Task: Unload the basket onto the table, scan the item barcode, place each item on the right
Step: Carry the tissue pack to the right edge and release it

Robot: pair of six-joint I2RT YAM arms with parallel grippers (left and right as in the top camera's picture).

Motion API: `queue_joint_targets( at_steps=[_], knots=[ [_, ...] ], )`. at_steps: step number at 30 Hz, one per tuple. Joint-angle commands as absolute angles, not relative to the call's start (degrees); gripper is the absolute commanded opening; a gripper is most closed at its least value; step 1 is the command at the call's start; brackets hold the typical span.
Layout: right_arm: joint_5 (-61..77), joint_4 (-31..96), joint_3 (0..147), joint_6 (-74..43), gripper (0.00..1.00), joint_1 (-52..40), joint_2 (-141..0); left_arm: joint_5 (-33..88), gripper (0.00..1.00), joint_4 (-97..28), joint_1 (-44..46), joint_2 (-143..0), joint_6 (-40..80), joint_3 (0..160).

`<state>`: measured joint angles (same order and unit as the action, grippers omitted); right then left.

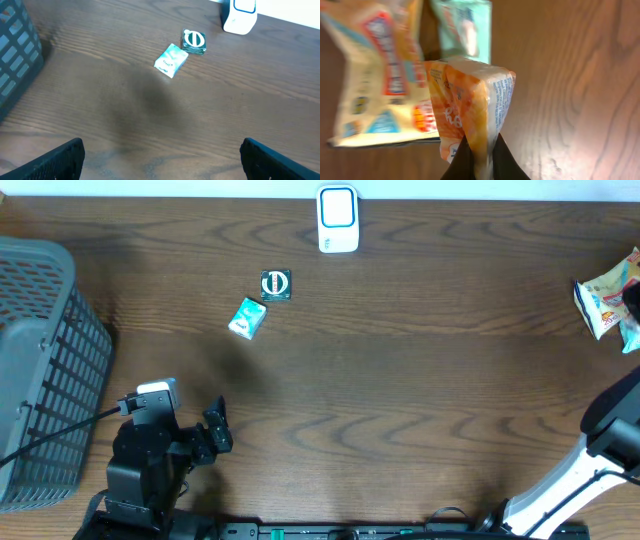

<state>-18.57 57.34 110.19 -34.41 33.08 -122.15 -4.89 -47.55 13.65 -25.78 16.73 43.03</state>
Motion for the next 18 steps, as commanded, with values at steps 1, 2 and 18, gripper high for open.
queue_joint_targets(
  at_steps=[1, 2, 18],
  knots=[
    [-18.28, 56.21, 106.56, -36.4, 0.02, 34.06, -122.02, -5.63, 0.98, -47.46, 13.63, -25.69, 17.04, 42.96],
    [-18.22, 55.44, 105.34, -36.42, 0.02, 34.22, -122.02, -5.63, 0.98, -47.46, 13.65, -25.71, 17.04, 42.96],
    [-12.43, 37.8, 91.74, -35.55, 0.01, 34.35, -122.02, -5.63, 0.97, -47.46, 13.63, -25.69, 17.04, 42.96]
  ],
)
